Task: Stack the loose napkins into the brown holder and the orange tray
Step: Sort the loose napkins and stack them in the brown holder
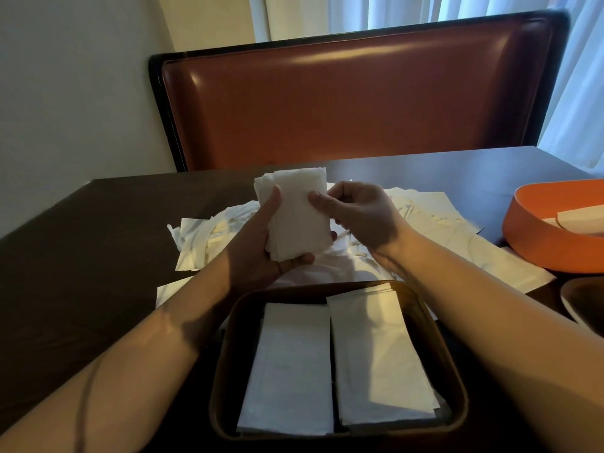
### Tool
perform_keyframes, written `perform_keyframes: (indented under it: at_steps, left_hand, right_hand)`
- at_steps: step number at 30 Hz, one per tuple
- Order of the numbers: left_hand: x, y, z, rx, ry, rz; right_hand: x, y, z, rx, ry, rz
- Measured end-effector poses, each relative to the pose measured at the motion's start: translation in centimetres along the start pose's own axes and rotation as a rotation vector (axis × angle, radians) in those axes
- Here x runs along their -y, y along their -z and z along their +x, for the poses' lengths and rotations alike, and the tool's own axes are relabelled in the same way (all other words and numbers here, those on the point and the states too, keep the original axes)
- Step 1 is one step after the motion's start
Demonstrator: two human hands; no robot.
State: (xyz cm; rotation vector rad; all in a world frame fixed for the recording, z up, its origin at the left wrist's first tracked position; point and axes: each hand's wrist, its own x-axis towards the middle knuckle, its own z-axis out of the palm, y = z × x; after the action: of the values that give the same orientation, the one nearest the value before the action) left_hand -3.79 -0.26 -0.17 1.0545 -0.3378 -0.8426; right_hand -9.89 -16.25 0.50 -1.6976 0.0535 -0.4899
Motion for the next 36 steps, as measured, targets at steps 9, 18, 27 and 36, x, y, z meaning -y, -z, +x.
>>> perform_keyframes:
  at_steps: [9,18,27,36]
  left_hand:
    - [0.1,0.2,0.3,-0.008,-0.053,0.017]
    - [0.2,0.4,0.6,-0.057,-0.107,0.039]
    - [0.3,0.0,0.8,-0.107,-0.387,0.216]
    - [-0.4,2.6,0.8,-0.306,-0.579,0.636]
  right_hand:
    - [0.0,-0.5,-0.1,0.022,-0.036,-0.002]
    - [-0.2,-0.7,0.0,-0.015,-0.086,-0.019]
    - [0.0,-1.0,-0.6,0.305,-0.163,0.055]
    - [-2.6,1.3,1.2,0.072,0.243,-0.44]
